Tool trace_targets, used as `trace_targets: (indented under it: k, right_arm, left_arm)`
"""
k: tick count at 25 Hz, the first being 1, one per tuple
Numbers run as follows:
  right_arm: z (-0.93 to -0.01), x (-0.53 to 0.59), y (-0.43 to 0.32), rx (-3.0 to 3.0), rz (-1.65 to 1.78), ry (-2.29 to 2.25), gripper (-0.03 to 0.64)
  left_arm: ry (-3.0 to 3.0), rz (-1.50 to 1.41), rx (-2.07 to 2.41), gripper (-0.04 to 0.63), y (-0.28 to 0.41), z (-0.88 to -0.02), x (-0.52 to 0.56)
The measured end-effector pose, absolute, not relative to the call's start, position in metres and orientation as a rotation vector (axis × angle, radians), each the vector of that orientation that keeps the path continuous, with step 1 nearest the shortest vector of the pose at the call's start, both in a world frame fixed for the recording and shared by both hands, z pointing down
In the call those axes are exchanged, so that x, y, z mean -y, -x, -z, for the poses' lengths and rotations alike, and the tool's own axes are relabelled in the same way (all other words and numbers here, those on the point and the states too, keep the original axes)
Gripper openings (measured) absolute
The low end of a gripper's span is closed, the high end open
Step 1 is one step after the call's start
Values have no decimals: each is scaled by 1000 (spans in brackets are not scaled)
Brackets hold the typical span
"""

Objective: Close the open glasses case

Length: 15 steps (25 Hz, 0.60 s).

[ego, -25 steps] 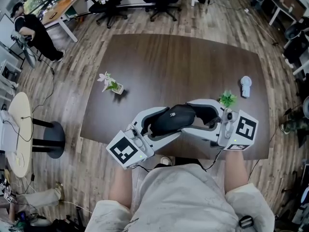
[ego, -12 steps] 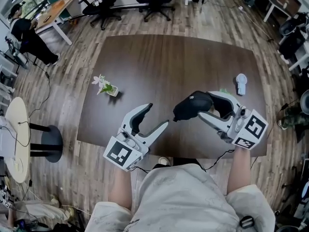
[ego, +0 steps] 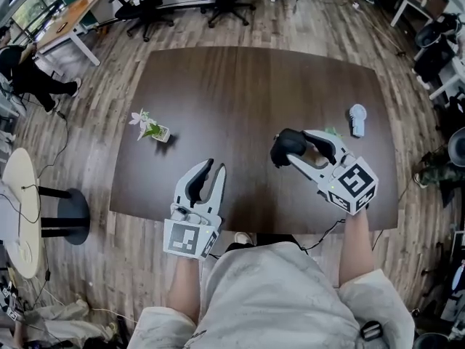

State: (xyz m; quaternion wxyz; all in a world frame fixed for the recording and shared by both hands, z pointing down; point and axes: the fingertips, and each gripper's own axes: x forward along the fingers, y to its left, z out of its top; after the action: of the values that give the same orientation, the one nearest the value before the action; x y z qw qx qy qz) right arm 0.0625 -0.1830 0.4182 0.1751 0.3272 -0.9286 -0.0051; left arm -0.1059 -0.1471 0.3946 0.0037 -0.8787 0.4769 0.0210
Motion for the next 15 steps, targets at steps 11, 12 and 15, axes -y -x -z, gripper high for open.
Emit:
trace_targets:
  k: [11, 12, 15]
  right_arm:
    - [-441, 197, -64, 2437, 94, -960, 238]
    - [-443, 198, -63, 2412, 105, -956, 238]
    - [-454, 204, -63, 2334, 123, -943, 238]
  left_arm:
    - [2631, -5, -1758, 2, 132, -424, 142]
    - [2626, 4, -1769, 2, 134, -426, 141]
    - [2613, 6, -1794, 2, 138, -430, 140]
